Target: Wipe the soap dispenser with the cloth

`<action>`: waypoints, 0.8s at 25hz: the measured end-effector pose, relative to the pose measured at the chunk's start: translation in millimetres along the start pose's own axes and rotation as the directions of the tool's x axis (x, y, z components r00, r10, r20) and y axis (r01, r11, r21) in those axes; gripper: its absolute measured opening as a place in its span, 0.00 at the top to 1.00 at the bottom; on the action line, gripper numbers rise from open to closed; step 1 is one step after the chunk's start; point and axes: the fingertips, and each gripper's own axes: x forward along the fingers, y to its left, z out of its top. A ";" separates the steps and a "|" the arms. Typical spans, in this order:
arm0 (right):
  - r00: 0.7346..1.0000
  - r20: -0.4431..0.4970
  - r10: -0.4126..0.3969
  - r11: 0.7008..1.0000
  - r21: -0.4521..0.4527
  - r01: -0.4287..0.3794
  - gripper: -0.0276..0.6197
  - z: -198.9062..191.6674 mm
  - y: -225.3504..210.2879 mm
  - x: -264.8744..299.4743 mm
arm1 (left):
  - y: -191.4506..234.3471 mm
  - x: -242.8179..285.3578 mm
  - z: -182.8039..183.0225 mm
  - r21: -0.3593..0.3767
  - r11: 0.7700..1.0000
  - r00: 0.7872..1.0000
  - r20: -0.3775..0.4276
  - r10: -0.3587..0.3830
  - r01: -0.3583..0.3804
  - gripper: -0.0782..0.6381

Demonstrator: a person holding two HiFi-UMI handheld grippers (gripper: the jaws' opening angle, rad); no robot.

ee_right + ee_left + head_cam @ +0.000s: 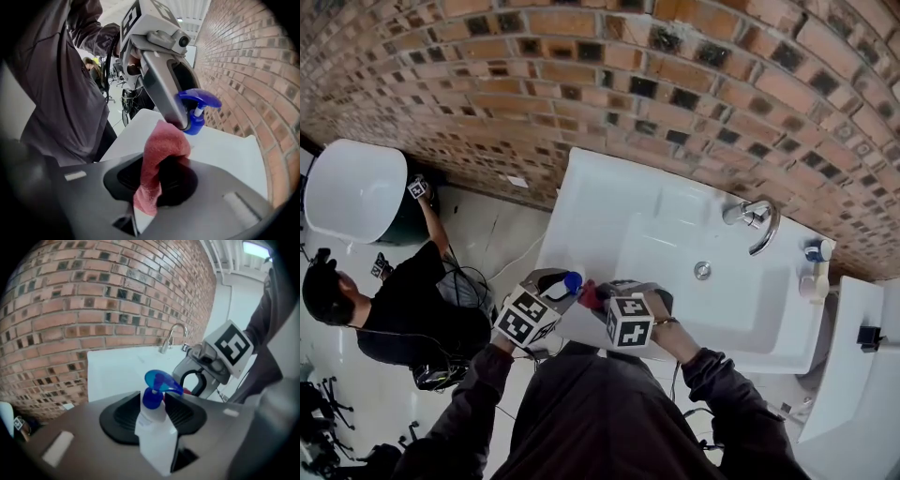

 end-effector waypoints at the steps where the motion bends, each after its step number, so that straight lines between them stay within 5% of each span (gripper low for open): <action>1: 1.000 0.012 0.000 0.999 0.033 0.000 0.86 0.0 0.4 -1.1 | 0.9 0.9 -1.8 0.016 1.000 1.000 -0.014 0.002 -0.002 0.65; 4: 0.996 0.088 -0.013 0.979 0.203 -0.005 0.87 -2.8 -5.4 -15.1 | 0.8 -0.2 -4.6 0.033 0.999 0.999 -0.036 -0.003 0.004 0.66; 6: 0.975 0.216 -0.050 0.903 0.427 -0.048 0.86 -8.1 -18.6 -27.9 | 1.5 -0.8 -4.4 0.031 1.000 0.999 -0.032 -0.005 0.006 0.66; 7: 0.948 0.307 -0.082 0.824 0.557 -0.109 0.87 -10.2 -28.2 -34.7 | 1.6 -1.1 -4.7 0.029 1.000 0.999 -0.033 -0.006 0.007 0.66; 9: 0.848 0.501 -0.169 0.605 0.732 -0.312 0.86 -9.1 -48.5 -50.3 | -0.2 -1.5 -4.8 0.023 1.000 0.999 -0.041 -0.016 0.017 0.66; 11: 0.729 0.637 -0.250 0.413 0.751 -0.515 0.87 -3.0 -62.7 -61.0 | -1.0 -1.5 -4.2 0.022 0.999 0.999 -0.043 -0.022 0.023 0.66; 13: 0.661 0.698 -0.275 0.297 0.715 -0.633 0.87 1.7 -64.4 -54.6 | 0.3 -1.5 -3.7 0.027 0.999 0.999 -0.039 -0.019 0.020 0.66; 15: 0.677 0.691 -0.254 0.258 0.723 -0.641 0.87 0.6 -59.5 -34.1 | 0.7 -1.4 -3.4 0.031 0.999 0.999 -0.039 -0.020 0.021 0.66; 20: 0.798 0.572 -0.191 0.256 0.814 -0.522 0.86 -19.7 -53.6 19.8 | -0.1 -2.2 -4.6 0.040 0.999 0.998 -0.055 -0.027 0.029 0.66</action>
